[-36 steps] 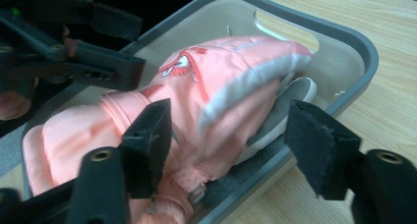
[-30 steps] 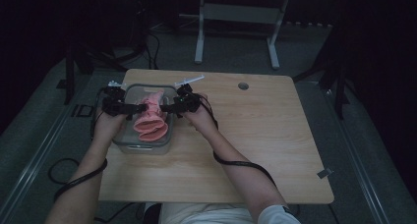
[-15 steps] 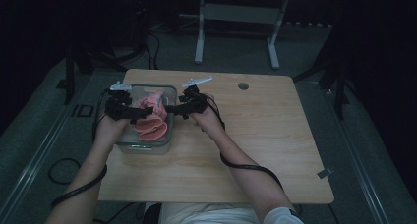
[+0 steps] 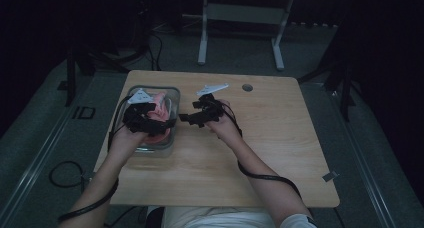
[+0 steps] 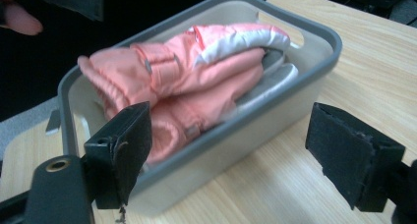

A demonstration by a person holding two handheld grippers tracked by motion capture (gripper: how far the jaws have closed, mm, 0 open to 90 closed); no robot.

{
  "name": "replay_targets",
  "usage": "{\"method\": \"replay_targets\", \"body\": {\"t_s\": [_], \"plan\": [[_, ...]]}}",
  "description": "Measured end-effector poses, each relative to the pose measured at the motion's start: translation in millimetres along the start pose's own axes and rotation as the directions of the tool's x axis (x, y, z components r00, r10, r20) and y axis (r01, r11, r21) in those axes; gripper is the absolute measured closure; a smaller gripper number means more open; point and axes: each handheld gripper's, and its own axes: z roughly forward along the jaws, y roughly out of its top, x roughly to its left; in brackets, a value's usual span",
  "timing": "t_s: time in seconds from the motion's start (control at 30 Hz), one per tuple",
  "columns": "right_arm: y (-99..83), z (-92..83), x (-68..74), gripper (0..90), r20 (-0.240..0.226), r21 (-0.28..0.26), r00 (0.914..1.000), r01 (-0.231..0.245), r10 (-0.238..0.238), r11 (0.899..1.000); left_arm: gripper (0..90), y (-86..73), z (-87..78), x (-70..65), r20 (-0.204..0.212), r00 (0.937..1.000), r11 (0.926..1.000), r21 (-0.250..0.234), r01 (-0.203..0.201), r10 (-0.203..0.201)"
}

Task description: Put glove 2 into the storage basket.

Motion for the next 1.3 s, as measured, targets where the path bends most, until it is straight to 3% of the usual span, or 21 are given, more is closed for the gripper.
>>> {"method": "replay_targets", "body": {"t_s": [0.03,0.17,0.2,0.37,0.5,0.6,0.63,0.83,0.87,1.1,1.17,1.2,1.23,1.3], "plan": [[-2.6,-3.3,-0.6,17.4,0.004,0.002,1.0000,0.004,-0.004,1.000,2.6,0.9,1.1,-8.8,0.021,0.9996,0.9998,-0.004,-0.018,0.018],[-11.3,-12.1,-1.0,17.3,0.010,0.009,0.9999,0.012,-0.012,1.000,2.7,1.8,4.4,-23.3,0.053,0.9968,0.9981,0.009,-0.061,0.061],[-14.5,-14.6,-1.1,17.4,0.007,0.012,0.9999,0.012,-0.012,1.000,2.7,1.4,7.2,-32.6,0.078,0.9932,0.9961,0.010,-0.087,0.086],[-27.1,-23.4,-2.0,17.0,0.013,0.024,0.9995,0.029,-0.029,0.999,2.7,-1.2,16.2,-47.6,0.115,0.9862,0.9921,0.025,-0.123,0.119],[-39.5,-31.3,-6.2,16.9,0.019,0.024,0.9991,0.037,-0.037,0.999,2.7,-6.6,29.0,-66.0,0.155,0.9736,0.9828,0.051,-0.177,0.168],[-49.2,-36.3,-10.8,16.8,0.023,0.036,0.9991,0.036,-0.036,0.999,2.8,-9.4,34.4,-71.9,0.176,0.9701,0.9826,0.052,-0.178,0.167],[-52.1,-38.1,-12.0,16.8,0.025,0.035,0.9991,0.034,-0.035,0.999,2.8,-12.7,40.3,-78.3,0.198,0.9641,0.9806,0.048,-0.190,0.177],[-70.3,-48.1,-16.6,16.3,0.035,0.031,0.9982,0.048,-0.049,0.998,2.9,-21.9,55.7,-94.7,0.241,0.9469,0.9701,0.064,-0.234,0.213],[-74.6,-50.0,-17.6,16.3,0.037,0.029,0.9982,0.046,-0.047,0.999,2.9,-21.9,55.7,-94.7,0.241,0.9469,0.9701,0.064,-0.234,0.213],[-94.7,-56.2,-22.1,16.0,0.044,0.047,0.9985,0.030,-0.032,0.998,2.9,-34.9,73.2,-106.2,0.289,0.9314,0.9640,0.080,-0.254,0.221],[-99.7,-57.8,-23.1,16.0,0.045,0.052,0.9983,0.035,-0.037,0.998,2.9,-38.9,77.2,-109.5,0.308,0.9228,0.9602,0.080,-0.268,0.232],[-102.0,-58.7,-23.5,15.7,0.045,0.054,0.9983,0.035,-0.038,0.998,2.9,-41.4,79.3,-110.8,0.321,0.9148,0.9563,0.075,-0.283,0.245],[-102.0,-58.7,-23.5,15.7,0.045,0.054,0.9983,0.035,-0.038,0.998,2.9,-41.4,79.3,-110.8,0.321,0.9148,0.9563,0.075,-0.283,0.245],[-108.5,-62.4,-25.3,15.4,0.052,0.060,0.9976,0.043,-0.046,0.997,2.9,-50.0,86.4,-114.4,0.341,0.9006,0.9473,0.074,-0.312,0.270]]}}
